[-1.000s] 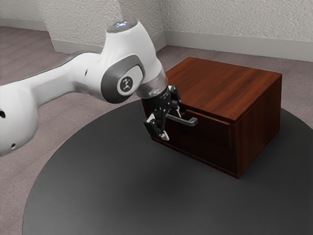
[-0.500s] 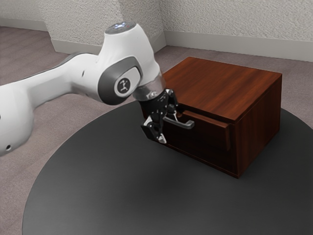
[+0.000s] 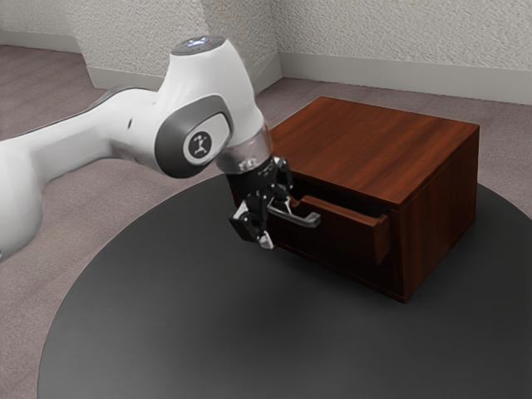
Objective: Pull the drawer handle with one arm to open the drawer
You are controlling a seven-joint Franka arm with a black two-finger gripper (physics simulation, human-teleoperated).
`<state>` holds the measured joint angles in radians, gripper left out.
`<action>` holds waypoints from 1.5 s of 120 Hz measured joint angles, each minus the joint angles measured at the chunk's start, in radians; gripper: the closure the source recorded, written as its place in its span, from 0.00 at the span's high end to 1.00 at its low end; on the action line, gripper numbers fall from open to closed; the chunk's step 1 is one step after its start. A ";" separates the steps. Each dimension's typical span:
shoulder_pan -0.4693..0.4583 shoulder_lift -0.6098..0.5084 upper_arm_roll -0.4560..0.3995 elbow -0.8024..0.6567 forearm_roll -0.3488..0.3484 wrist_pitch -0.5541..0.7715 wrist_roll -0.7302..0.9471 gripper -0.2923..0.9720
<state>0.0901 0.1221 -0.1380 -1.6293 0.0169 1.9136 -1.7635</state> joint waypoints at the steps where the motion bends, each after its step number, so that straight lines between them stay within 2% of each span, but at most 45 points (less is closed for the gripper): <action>1: 0.000 -0.002 0.000 -0.002 0.000 0.000 0.000 0.57; 59: 0.009 -0.105 -0.002 -0.114 0.000 -0.009 -0.003 0.54; 78: 0.023 -0.122 -0.013 -0.138 0.000 -0.011 -0.003 0.50; 85: -0.018 -0.128 0.027 -0.145 0.000 -0.011 -0.004 0.49; 119: 0.008 -0.174 0.006 -0.190 0.000 -0.018 -0.005 0.42; 180: 0.014 -0.283 0.001 -0.308 -0.001 -0.025 -0.007 0.40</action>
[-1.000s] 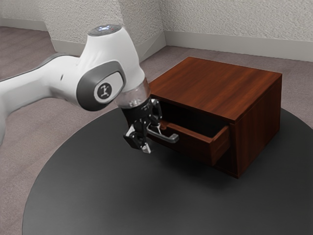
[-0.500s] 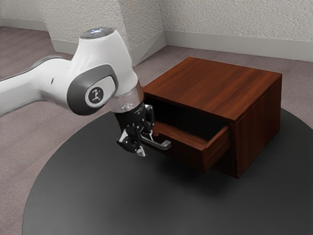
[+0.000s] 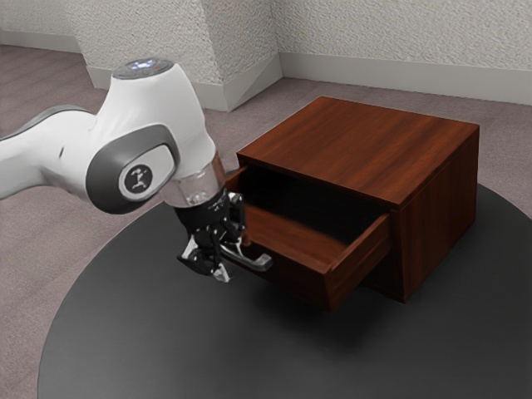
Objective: Pull the drawer handle with one arm to open the drawer
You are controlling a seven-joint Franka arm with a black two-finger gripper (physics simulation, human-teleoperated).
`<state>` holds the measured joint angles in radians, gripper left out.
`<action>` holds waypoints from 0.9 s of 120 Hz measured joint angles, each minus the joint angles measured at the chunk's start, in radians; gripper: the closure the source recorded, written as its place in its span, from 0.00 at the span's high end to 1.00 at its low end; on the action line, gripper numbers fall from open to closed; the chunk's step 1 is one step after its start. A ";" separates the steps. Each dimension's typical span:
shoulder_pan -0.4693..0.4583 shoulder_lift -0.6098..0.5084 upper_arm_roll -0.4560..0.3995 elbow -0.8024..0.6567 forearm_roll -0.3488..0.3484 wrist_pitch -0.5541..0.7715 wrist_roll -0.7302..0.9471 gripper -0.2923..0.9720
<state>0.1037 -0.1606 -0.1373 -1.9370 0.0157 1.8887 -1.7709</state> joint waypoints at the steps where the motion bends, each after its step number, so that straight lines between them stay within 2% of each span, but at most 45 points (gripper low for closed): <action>1: 0.000 -0.002 0.000 -0.002 0.000 0.000 0.000 0.40; 34: 0.003 -0.094 -0.001 -0.081 0.000 -0.004 -0.001 0.40; 79: 0.006 -0.160 -0.003 -0.148 -0.001 -0.009 -0.008 0.40; 108: 0.005 -0.162 -0.001 -0.151 -0.001 -0.012 -0.011 0.40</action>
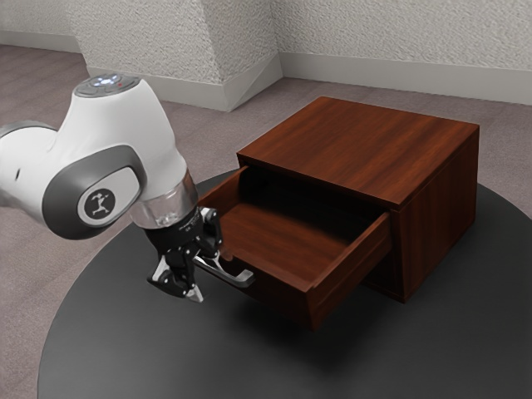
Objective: Pull the drawer handle with one arm to open the drawer
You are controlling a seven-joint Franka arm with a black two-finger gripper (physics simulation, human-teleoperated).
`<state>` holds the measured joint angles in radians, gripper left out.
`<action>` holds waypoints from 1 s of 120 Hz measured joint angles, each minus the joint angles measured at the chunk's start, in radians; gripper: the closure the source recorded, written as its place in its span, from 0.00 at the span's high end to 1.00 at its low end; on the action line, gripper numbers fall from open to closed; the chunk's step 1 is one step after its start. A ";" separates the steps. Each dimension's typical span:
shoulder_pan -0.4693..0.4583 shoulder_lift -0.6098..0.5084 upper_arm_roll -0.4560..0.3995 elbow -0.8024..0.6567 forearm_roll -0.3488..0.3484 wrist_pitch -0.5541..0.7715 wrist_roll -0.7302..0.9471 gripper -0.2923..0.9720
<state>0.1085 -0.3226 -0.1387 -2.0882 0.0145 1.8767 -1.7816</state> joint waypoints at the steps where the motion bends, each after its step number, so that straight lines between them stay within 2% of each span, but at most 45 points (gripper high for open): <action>1: 0.000 0.000 0.000 0.000 0.000 0.000 0.000 0.40; 120: 0.000 0.001 -0.006 0.030 -0.003 -0.060 -0.016 0.46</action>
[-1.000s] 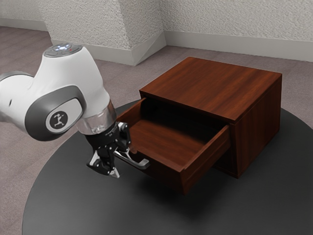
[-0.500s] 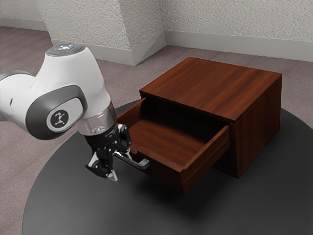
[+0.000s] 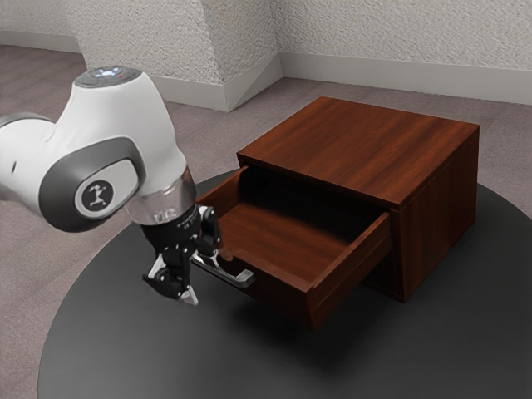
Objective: Pull the drawer handle with one arm to open the drawer
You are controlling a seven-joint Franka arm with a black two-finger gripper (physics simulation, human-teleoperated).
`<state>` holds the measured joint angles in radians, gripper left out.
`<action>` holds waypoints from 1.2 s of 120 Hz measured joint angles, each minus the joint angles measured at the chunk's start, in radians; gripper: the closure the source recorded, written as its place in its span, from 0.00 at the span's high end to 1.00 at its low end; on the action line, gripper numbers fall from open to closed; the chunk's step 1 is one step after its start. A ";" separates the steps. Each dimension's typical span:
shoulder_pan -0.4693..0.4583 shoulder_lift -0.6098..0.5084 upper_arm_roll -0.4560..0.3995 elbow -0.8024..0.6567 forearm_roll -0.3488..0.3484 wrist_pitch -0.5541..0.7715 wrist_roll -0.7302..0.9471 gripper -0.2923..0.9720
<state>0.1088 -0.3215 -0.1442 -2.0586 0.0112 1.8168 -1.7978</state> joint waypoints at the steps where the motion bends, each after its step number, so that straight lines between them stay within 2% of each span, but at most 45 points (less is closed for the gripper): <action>1: 0.000 0.000 0.000 0.000 0.000 0.000 0.000 0.46; 41: 0.004 -0.004 -0.022 0.024 0.000 -0.008 -0.003 0.46; 73: 0.003 -0.021 -0.051 0.075 0.001 -0.030 -0.005 0.38; 88: 0.005 -0.013 -0.066 0.209 0.002 -0.076 -0.006 0.39; 97: 0.004 0.063 -0.049 0.381 -0.004 -0.130 -0.012 0.49; 103: 0.000 0.135 -0.073 0.527 -0.009 -0.186 -0.019 0.54; 111: -0.012 0.179 -0.109 0.651 -0.008 -0.250 -0.009 0.60; 125: -0.013 0.239 -0.058 0.755 0.003 -0.322 0.247 0.66; 136: 0.036 0.285 -0.026 0.771 0.004 -0.359 0.480 0.70; 144: 0.038 0.320 0.023 0.768 0.001 -0.377 0.635 0.71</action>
<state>0.1473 -0.0011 -0.1212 -1.2910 0.0124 1.4398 -1.1625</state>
